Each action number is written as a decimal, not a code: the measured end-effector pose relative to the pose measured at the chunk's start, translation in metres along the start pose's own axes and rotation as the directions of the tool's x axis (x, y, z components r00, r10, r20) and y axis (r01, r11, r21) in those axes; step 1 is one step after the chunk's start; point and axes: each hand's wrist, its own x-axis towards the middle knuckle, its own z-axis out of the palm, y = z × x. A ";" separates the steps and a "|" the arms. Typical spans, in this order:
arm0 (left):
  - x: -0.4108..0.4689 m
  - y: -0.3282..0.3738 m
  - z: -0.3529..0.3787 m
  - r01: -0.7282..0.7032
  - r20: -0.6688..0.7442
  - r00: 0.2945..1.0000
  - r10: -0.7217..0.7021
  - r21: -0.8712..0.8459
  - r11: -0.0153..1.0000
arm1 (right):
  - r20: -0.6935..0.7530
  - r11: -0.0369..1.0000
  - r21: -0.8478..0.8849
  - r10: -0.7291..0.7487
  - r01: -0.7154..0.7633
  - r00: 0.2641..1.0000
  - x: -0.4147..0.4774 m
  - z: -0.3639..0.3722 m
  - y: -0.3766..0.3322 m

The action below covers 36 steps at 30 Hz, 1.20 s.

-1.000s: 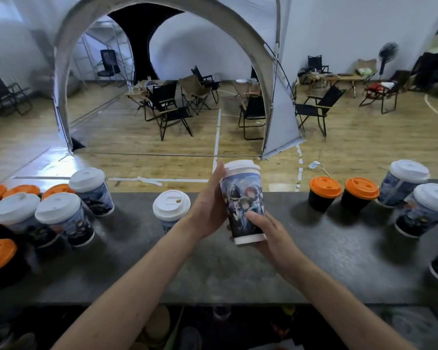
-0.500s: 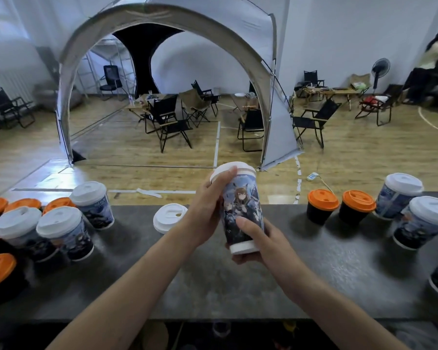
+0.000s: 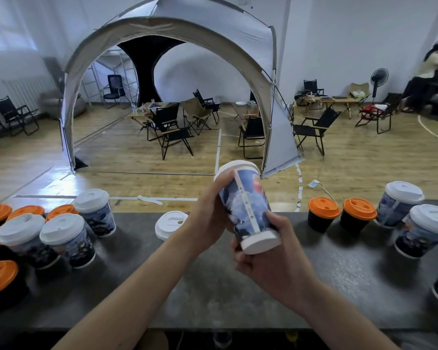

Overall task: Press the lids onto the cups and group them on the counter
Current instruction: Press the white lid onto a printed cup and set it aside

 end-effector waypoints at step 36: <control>-0.012 -0.015 -0.003 0.053 -0.020 0.998 -0.053 -0.007 0.999 | 0.559 -0.506 -0.829 -0.734 0.238 0.385 0.001 -0.036 0.003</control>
